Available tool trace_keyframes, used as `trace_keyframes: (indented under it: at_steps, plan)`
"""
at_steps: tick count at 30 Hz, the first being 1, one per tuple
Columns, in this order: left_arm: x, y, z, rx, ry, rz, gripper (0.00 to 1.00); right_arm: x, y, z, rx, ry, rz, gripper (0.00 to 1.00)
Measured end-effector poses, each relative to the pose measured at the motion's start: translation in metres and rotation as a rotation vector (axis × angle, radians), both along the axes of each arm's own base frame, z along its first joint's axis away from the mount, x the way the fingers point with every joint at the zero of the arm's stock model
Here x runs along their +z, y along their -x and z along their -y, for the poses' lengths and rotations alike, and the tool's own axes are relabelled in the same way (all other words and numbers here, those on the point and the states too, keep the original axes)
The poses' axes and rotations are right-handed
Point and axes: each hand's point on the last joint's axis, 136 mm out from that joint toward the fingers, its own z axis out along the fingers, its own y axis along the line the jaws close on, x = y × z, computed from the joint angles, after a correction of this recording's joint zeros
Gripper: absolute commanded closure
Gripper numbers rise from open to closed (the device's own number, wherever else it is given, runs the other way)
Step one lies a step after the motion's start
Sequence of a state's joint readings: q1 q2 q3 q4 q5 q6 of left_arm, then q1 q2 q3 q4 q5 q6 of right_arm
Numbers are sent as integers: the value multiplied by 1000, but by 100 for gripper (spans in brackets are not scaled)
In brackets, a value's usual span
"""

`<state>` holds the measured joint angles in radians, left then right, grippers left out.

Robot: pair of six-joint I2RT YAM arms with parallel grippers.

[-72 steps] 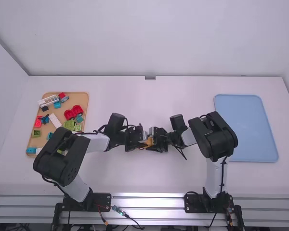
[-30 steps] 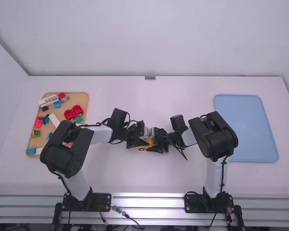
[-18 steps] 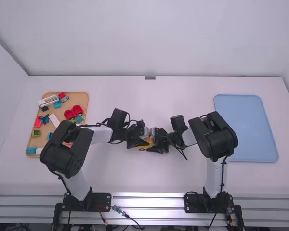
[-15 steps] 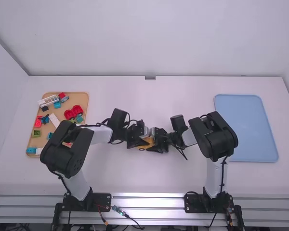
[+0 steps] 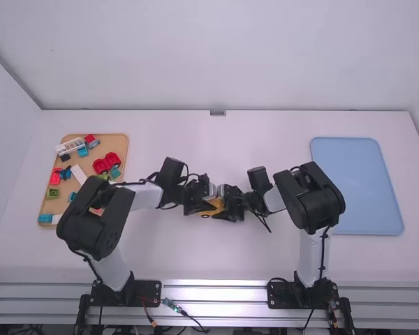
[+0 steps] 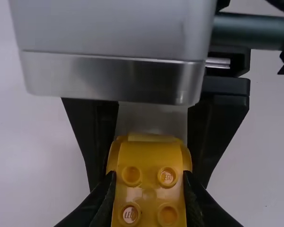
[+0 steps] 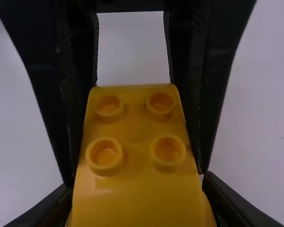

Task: Assemble lego blocks to make yellow taxi

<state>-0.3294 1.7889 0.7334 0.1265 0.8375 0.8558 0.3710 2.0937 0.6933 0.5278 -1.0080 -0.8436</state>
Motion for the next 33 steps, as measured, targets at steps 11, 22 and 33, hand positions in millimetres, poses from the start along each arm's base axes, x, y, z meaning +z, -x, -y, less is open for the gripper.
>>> trace_keyframes:
  at_steps: [11, 22, 33]
  plan:
    - [0, 9, -1, -24, 25, 59, 98, 0, -3, 2, -13, 3, 5, 95]
    - [0, 7, -1, 3, 38, 57, 98, -1, -4, 5, -15, 8, -2, 96]
    - [4, -4, -2, 7, -1, 55, 98, -1, -4, 5, -13, 7, 0, 96]
